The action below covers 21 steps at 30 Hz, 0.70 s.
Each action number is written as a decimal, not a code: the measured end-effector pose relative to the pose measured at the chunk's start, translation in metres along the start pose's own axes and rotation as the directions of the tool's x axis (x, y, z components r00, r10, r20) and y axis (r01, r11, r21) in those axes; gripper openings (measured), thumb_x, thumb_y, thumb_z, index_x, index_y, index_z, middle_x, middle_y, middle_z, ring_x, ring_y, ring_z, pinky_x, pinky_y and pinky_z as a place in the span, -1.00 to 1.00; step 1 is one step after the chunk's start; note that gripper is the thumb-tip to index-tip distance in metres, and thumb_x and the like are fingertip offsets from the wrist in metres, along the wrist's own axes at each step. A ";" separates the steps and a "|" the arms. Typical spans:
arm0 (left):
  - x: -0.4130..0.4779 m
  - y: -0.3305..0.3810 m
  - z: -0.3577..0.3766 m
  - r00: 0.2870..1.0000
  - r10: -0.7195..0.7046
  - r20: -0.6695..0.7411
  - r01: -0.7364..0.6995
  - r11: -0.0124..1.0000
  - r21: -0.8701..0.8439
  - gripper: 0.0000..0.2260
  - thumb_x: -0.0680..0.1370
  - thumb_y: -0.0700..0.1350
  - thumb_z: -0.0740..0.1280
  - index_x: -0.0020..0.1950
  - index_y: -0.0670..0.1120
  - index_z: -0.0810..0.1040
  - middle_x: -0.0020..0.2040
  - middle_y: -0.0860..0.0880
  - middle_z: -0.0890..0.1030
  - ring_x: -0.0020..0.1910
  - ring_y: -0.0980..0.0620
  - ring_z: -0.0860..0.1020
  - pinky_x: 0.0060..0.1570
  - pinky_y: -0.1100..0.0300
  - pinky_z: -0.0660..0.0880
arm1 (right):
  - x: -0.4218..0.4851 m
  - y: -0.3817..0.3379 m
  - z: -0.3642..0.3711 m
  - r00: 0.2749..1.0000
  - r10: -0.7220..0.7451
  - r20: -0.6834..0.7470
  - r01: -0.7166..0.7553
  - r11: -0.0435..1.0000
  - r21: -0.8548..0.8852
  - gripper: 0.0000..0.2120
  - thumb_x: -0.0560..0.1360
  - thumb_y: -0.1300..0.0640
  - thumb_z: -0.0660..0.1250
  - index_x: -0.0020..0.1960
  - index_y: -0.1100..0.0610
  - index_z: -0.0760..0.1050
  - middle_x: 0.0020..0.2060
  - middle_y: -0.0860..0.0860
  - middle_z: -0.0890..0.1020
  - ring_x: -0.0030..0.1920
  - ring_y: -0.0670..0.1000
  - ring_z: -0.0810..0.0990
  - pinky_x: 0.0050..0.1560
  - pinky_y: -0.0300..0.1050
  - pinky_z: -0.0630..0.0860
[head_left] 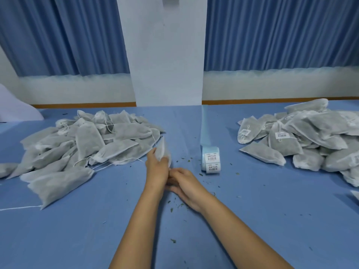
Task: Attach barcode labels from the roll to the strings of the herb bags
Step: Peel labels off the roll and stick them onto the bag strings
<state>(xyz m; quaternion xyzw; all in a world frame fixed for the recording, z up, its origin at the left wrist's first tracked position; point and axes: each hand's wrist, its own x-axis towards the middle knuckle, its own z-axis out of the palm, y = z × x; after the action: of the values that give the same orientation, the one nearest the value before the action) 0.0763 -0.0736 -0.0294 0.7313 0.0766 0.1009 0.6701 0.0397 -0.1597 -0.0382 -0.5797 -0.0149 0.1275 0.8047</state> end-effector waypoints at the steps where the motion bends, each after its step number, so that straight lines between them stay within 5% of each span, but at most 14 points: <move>1: 0.000 0.003 0.004 0.999 -0.004 0.044 0.008 0.995 -0.098 -0.61 0.60 -0.23 0.18 0.42 -0.01 0.32 0.33 -0.14 0.42 0.13 -0.06 0.51 0.13 0.07 0.48 | 0.000 -0.003 -0.001 0.999 -0.008 0.043 0.008 1.000 0.012 -0.73 0.61 0.25 0.16 0.16 0.46 0.44 -0.06 0.25 0.59 -0.02 0.10 0.60 0.09 -0.06 0.56; 5: 0.006 0.005 0.015 0.995 0.043 0.093 -0.022 0.976 -0.215 -0.63 0.63 -0.18 0.22 0.37 0.16 0.31 0.41 -0.05 0.36 0.29 -0.03 0.46 0.31 0.04 0.42 | -0.007 -0.006 -0.015 0.997 0.005 0.076 0.012 0.976 -0.218 -0.79 0.61 0.26 0.16 -0.13 0.25 0.50 -0.38 0.06 0.51 -0.43 -0.09 0.44 -0.31 -0.26 0.39; 8: 0.017 -0.001 0.013 0.998 0.062 -0.005 -0.062 0.979 -0.194 -0.61 0.63 -0.23 0.19 0.42 0.06 0.31 0.43 -0.09 0.32 0.27 -0.03 0.45 0.34 0.04 0.38 | -0.010 -0.008 -0.032 0.997 -0.071 0.019 0.072 0.881 -0.467 -0.71 0.60 0.23 0.16 -0.21 0.07 0.57 -0.52 -0.08 0.35 -0.55 -0.15 0.21 -0.49 -0.34 0.16; 11: 0.024 -0.003 0.008 0.985 0.100 -0.140 -0.106 0.994 -0.039 -0.58 0.61 -0.32 0.13 0.45 -0.03 0.28 0.41 -0.12 0.19 0.17 0.01 0.43 0.15 0.26 0.37 | -0.013 -0.019 -0.043 0.975 -0.214 0.060 0.213 0.821 -0.530 -0.64 0.59 0.20 0.17 -0.30 -0.04 0.57 -0.56 -0.13 0.25 -0.52 -0.11 0.15 -0.48 -0.29 0.12; 14: 0.021 -0.004 0.005 0.948 0.269 -0.168 -0.252 0.961 0.118 -0.55 0.58 -0.42 0.12 0.44 -0.12 0.31 0.28 -0.12 0.15 -0.01 0.40 0.39 -0.08 0.59 0.31 | -0.020 -0.026 -0.046 0.948 -0.275 0.159 0.317 0.776 -0.545 -0.67 0.57 0.13 0.19 -0.33 -0.07 0.52 -0.55 -0.13 0.23 -0.48 -0.09 0.15 -0.45 -0.25 0.12; 16: 0.018 -0.008 0.005 0.960 0.255 -0.119 -0.206 0.924 0.321 -0.58 0.58 -0.35 0.21 0.42 -0.10 0.38 0.32 -0.13 0.18 0.08 0.27 0.36 0.06 0.39 0.32 | -0.020 -0.027 -0.051 0.942 -0.309 0.133 0.325 0.735 -0.596 -0.67 0.59 0.16 0.20 -0.31 -0.06 0.52 -0.55 -0.12 0.24 -0.48 -0.08 0.16 -0.45 -0.25 0.13; 18: 0.013 -0.011 0.006 0.938 0.310 -0.154 -0.148 0.760 0.633 -0.66 0.56 -0.15 0.33 0.35 -0.01 0.50 0.40 -0.13 0.24 0.28 -0.10 0.28 0.18 0.04 0.27 | -0.019 -0.028 -0.056 0.933 -0.347 0.094 0.319 0.676 -0.665 -0.69 0.60 0.19 0.21 -0.27 -0.04 0.53 -0.56 -0.14 0.33 -0.50 -0.12 0.18 -0.44 -0.27 0.15; 20: 0.005 -0.007 0.007 0.833 0.553 -0.032 -0.414 0.659 0.629 -0.79 0.55 -0.06 0.36 0.17 0.02 0.63 0.35 -0.04 0.41 0.34 -0.09 0.30 0.25 0.02 0.25 | -0.017 -0.030 -0.057 0.919 -0.386 0.076 0.331 0.653 -0.681 -0.72 0.60 0.22 0.21 -0.22 0.00 0.54 -0.56 -0.24 0.43 -0.51 -0.16 0.28 -0.41 -0.36 0.19; 21: 0.002 -0.004 0.009 0.783 0.615 0.091 -0.579 0.668 0.468 -0.85 0.56 -0.07 0.32 0.06 0.02 0.66 0.24 0.05 0.52 0.28 0.03 0.40 0.24 0.14 0.31 | -0.016 -0.031 -0.059 0.909 -0.414 0.057 0.342 0.657 -0.672 -0.74 0.60 0.24 0.21 -0.20 0.04 0.55 -0.54 -0.27 0.45 -0.49 -0.18 0.33 -0.39 -0.38 0.22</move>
<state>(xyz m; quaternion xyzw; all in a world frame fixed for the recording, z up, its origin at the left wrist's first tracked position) 0.0801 -0.0816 -0.0342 0.8516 -0.1198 0.3197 0.3978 0.0403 -0.2272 -0.0267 -0.8183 -0.1391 -0.0857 0.5510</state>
